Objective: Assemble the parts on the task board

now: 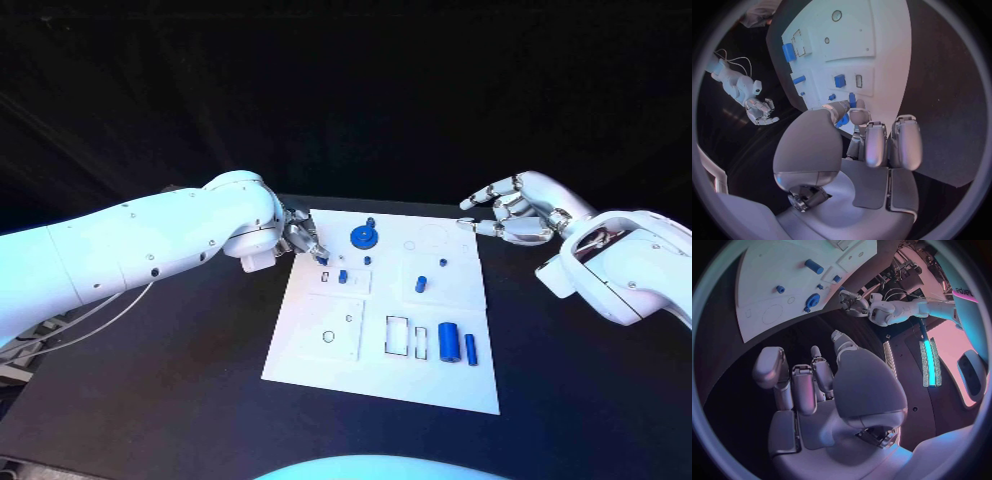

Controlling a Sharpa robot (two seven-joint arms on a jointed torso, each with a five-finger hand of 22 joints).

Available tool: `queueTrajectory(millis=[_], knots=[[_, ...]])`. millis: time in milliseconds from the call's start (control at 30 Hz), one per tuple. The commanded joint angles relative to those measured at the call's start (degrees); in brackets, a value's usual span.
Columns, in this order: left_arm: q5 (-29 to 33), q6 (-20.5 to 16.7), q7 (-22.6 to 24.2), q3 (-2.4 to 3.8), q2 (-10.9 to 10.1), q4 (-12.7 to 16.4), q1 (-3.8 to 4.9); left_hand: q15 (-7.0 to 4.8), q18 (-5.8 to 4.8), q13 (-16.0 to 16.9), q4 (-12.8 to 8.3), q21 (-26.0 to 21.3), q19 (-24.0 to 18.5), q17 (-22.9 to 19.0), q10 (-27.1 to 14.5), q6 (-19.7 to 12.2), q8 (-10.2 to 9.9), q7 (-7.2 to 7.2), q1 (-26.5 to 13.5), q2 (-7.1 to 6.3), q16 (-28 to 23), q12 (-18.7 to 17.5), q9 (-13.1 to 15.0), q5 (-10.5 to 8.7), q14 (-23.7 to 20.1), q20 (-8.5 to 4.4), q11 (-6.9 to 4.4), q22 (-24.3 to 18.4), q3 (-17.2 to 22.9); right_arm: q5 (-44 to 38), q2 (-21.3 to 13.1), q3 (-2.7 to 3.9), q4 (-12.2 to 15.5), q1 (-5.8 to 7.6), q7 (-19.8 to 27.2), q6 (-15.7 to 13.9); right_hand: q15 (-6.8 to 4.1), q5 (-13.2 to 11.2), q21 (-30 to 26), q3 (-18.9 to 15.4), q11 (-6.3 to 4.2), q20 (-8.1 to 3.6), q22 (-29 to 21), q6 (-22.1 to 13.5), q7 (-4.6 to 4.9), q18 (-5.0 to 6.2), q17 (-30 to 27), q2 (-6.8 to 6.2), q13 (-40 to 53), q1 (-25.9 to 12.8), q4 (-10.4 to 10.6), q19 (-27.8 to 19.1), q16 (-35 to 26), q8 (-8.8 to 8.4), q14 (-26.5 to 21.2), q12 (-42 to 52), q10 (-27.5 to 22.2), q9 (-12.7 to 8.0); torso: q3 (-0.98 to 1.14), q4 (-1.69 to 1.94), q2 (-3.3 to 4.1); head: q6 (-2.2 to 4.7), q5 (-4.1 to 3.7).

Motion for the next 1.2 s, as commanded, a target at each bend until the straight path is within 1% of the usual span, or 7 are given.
queueTrajectory(millis=[33,133,267,533,633,833,1200], knots=[[-6.17,-6.04,2.69,0.02,-0.82,2.67,-0.80,-0.42,-0.57,0.26,-9.61,0.44,0.62,1.76,0.73,0.89,0.40,-0.52,-0.15,-1.05,-0.01,0.32,0.13,0.31,2.62,-0.16,-0.13,1.92,10.55,-0.51,-0.05,0.01,0.06,-0.02,0.01,0.19,-0.43,0.32,0.07,-0.43,0.08,-0.10,0.03,-0.22,-0.22,0.81,4.71,0.47,0.76,-0.21,0.04,0.08,-0.24,0.21,3.53,0.16,0.03,-0.06,-0.06,0.08,0.07,-0.04,-0.04],[-8.40,-7.24,3.25,0.01,-1.32,4.24,-1.48,-0.46,-0.62,0.41,-9.64,0.57,0.74,1.78,0.93,1.02,0.47,-0.57,-0.26,-1.29,0.00,0.44,0.15,0.33,2.62,-0.20,-0.19,2.15,10.91,-0.51,0.00,0.01,0.04,-0.03,0.03,0.20,-0.43,0.38,0.04,-0.45,0.08,-0.10,0.01,-0.21,-0.22,0.81,4.72,0.49,0.76,-0.24,0.06,0.07,-0.24,0.22,3.54,0.17,0.05,-0.07,-0.04,0.01,0.04,-0.05,0.12],[-11.27,-8.24,3.67,0.00,-1.61,5.63,-2.25,-0.54,-0.71,0.45,-9.79,0.81,0.98,1.78,1.18,1.23,0.54,-0.65,-0.32,-1.74,0.00,0.47,0.15,0.33,2.63,-0.29,-0.27,2.59,11.47,-0.51,0.04,0.01,0.02,-0.05,0.09,0.22,-0.43,0.38,0.04,-0.45,0.08,-0.10,0.01,-0.21,-0.22,0.81,4.72,0.49,0.76,-0.24,0.06,0.07,-0.24,0.22,3.54,0.17,0.05,-0.07,-0.12,-0.04,0.13,-0.05,0.12],[-14.23,-8.78,3.72,0.00,-2.03,7.09,-3.24,-0.59,-0.76,0.50,-9.85,0.95,1.12,1.79,1.36,1.39,0.60,-0.70,-0.36,-1.99,0.01,0.50,0.16,0.36,2.63,-0.34,-0.32,2.83,11.79,-0.51,-0.02,0.00,0.04,-0.09,0.11,0.22,-0.43,0.38,0.04,-0.45,0.08,-0.10,0.01,-0.21,-0.22,0.81,4.72,0.49,0.76,-0.24,0.06,0.07,-0.24,0.22,3.54,0.17,0.05,-0.07,-0.02,-0.07,0.16,-0.27,0.06],[-14.64,-7.74,3.39,0.00,-2.08,7.22,-3.38,-0.61,-0.77,0.41,-9.88,0.97,1.14,1.79,1.41,1.47,0.62,-0.72,-0.38,-2.12,0.00,0.43,0.16,0.38,2.63,-0.36,-0.35,2.87,11.95,-0.51,0.01,0.00,0.01,-0.10,0.11,0.24,-0.43,0.38,0.04,-0.45,0.08,-0.10,0.01,-0.21,-0.22,0.81,4.72,0.49,0.76,-0.24,0.06,0.07,-0.24,0.22,3.54,0.17,0.05,-0.07,-0.02,-0.09,0.08,-0.50,0.13],[-15.09,-5.92,2.60,0.00,-1.95,6.80,-3.60,-0.62,-0.77,0.39,-9.89,0.97,1.14,1.81,1.43,1.49,0.63,-0.73,-0.39,-2.16,0.02,0.42,0.16,0.39,2.64,-0.36,-0.36,2.87,11.99,-0.51,0.03,0.00,-0.04,-0.13,0.12,0.27,-0.43,0.38,0.04,-0.45,0.08,-0.10,0.01,-0.21,-0.22,0.81,4.72,0.49,0.76,-0.24,0.06,0.07,-0.24,0.22,3.54,0.17,0.05,-0.07,-0.02,-0.05,0.08,-0.53,0.07],[-15.26,-4.27,1.79,0.01,-1.62,6.01,-4.57,-0.63,-0.77,0.21,-9.92,0.97,1.14,1.79,1.40,1.55,0.65,-0.75,-0.42,-2.27,0.00,0.27,0.16,0.42,2.63,-0.38,-0.37,2.87,12.08,-0.51,0.00,0.00,-0.06,-0.27,0.18,0.29,-0.43,0.38,0.04,-0.45,0.08,-0.10,0.01,-0.21,-0.22,0.81,4.72,0.49,0.76,-0.24,0.06,0.07,-0.24,0.22,3.54,0.17,0.05,-0.07,-0.03,-0.10,0.05,-0.74,0.06]])
